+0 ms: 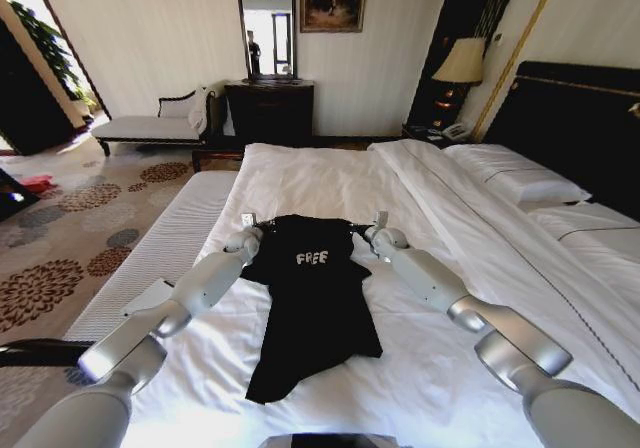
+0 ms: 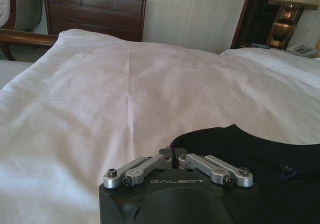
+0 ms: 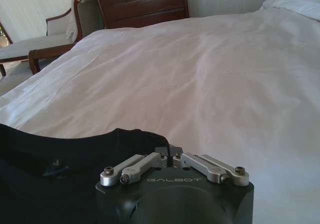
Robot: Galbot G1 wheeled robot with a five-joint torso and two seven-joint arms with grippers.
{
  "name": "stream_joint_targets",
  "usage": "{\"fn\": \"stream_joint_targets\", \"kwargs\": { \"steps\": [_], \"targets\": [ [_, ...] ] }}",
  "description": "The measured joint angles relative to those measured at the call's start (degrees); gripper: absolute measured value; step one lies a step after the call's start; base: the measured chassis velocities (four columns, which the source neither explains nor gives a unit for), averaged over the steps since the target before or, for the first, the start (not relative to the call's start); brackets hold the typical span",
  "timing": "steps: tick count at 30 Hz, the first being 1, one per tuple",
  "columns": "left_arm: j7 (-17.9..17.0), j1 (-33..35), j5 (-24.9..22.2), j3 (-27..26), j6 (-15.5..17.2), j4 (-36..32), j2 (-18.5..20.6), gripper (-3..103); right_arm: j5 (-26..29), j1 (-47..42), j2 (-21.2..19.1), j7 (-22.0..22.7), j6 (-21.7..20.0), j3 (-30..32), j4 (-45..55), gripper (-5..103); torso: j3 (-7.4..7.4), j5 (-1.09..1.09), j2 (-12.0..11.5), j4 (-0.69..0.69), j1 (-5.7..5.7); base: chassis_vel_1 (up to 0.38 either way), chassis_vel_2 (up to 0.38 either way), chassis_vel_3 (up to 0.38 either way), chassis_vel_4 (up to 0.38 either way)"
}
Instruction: Fold the clothes on the bed.
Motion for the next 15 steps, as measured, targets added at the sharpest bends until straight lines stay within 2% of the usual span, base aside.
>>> {"fn": "stream_joint_targets", "kwargs": {
  "steps": [3, 7, 15],
  "targets": [
    [0.7, -0.6, 0.7, -0.3, -0.4, 3.0, -1.8, 0, -0.7, 0.9, 2.9, -0.9, 1.2, 0.1, -3.3, 0, 0.0, 0.0, 0.0, 0.05, -0.01, 0.0, 0.0, 0.0, 0.0],
    [1.4, -1.5, 1.2, -0.2, -0.7, 5.3, -3.1, 0, -1.4, 1.6, 4.2, -2.0, 2.2, 0.1, -5.6, 0, 0.0, -0.01, 0.0, 0.06, 0.0, 0.0, 0.0, 0.0, 0.0],
    [2.1, -2.6, 3.1, -1.1, -1.4, 10.4, -7.1, 0, -2.1, 2.1, 4.8, -2.1, 2.6, 0.2, -8.6, 0, -0.01, 0.01, 0.0, 0.0, 0.0, 0.0, 0.0, 0.0, 0.0]
  ]
}}
